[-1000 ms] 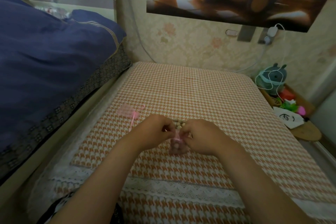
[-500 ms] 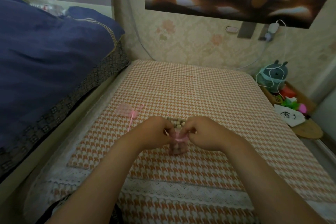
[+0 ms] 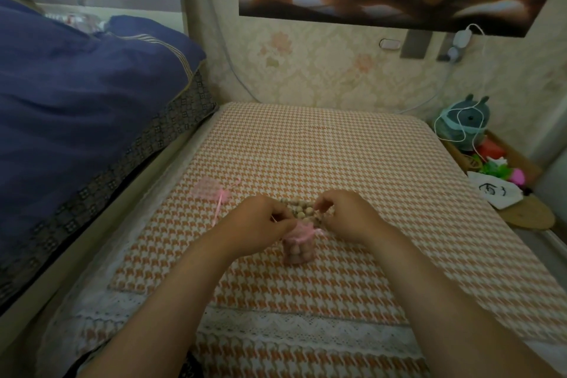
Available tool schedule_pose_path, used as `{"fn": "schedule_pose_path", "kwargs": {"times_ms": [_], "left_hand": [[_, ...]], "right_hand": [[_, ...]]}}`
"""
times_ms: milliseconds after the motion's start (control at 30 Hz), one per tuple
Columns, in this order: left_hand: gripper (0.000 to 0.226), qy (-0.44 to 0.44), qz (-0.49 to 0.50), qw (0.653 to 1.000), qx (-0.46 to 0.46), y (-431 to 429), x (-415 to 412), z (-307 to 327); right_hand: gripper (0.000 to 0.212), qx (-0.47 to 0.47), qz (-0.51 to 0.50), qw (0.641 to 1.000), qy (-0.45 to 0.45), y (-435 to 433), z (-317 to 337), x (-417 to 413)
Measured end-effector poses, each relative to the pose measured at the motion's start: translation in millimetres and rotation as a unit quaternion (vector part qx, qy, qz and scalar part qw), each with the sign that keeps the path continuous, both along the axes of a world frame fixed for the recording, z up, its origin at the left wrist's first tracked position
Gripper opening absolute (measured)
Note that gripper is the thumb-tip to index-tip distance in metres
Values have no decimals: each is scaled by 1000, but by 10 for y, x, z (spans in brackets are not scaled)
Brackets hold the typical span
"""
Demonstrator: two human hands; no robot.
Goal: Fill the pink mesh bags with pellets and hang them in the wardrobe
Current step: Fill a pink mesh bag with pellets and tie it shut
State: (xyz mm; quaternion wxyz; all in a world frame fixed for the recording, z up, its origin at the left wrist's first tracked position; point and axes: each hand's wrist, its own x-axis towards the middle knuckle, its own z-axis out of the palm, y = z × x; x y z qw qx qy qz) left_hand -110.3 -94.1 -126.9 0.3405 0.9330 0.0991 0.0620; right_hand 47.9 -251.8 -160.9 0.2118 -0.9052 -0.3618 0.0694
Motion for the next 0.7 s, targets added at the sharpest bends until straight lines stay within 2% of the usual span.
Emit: {"fn": "schedule_pose_path", "kwargs": {"times_ms": [167, 300, 400, 500, 700], "left_hand": [[15, -2, -9, 1000, -11, 1, -17, 5], [16, 2, -3, 1000, -17, 6, -12, -1], [17, 8, -7, 1000, -19, 9, 1, 2], [16, 5, -13, 1000, -22, -2, 3, 0], [21, -17, -22, 999, -25, -4, -10, -9]], "right_hand": [[17, 20, 1, 1000, -10, 49, -89, 43], [6, 135, -27, 990, -11, 27, 169, -33], [7, 201, 3, 979, 32, -13, 436, -261], [7, 172, 48, 983, 30, -65, 508, -483], [7, 113, 85, 989, -43, -18, 442, -629]]}}
